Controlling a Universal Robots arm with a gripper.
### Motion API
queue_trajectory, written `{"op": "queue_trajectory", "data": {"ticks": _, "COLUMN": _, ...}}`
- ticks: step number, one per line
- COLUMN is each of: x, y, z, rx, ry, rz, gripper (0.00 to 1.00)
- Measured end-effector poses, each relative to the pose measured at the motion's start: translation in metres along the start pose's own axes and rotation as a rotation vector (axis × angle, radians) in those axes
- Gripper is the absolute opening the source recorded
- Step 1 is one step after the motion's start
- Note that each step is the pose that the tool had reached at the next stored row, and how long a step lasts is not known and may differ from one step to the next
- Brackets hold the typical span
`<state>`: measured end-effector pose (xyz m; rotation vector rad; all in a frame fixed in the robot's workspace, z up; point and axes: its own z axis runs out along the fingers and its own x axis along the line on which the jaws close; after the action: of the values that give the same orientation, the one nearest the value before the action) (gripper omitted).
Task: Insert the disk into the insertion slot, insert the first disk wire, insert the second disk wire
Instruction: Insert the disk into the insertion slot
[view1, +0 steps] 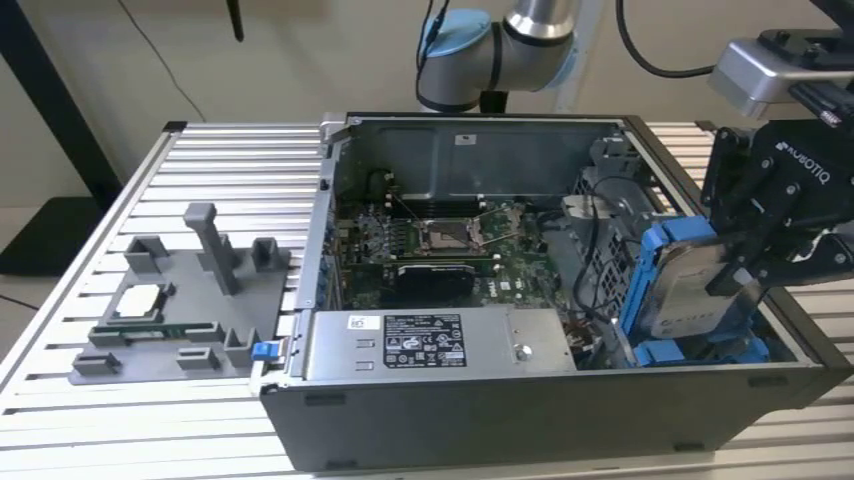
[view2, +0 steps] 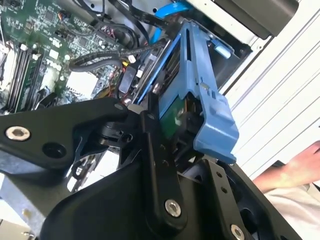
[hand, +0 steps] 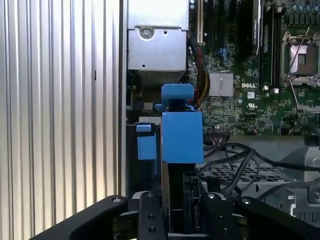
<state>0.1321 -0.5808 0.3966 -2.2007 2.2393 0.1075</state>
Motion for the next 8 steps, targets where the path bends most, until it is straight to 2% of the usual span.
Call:
{"op": "queue_trajectory", "data": {"ticks": 2, "x": 0.0000, "y": 0.0001, "z": -0.0010, "rx": -0.0098, "ry": 0.0000, "rz": 0.000, "gripper": 1.00}}
{"op": "queue_trajectory", "data": {"ticks": 7, "x": -0.0002, "y": -0.0009, "z": -0.0058, "rx": -0.0468, "ry": 0.0003, "rz": 0.002, "gripper": 1.00}}
{"op": "queue_trajectory", "data": {"ticks": 8, "x": -0.0002, "y": -0.0009, "z": -0.0065, "rx": -0.0483, "ry": -0.0001, "rz": 0.002, "gripper": 1.00}}
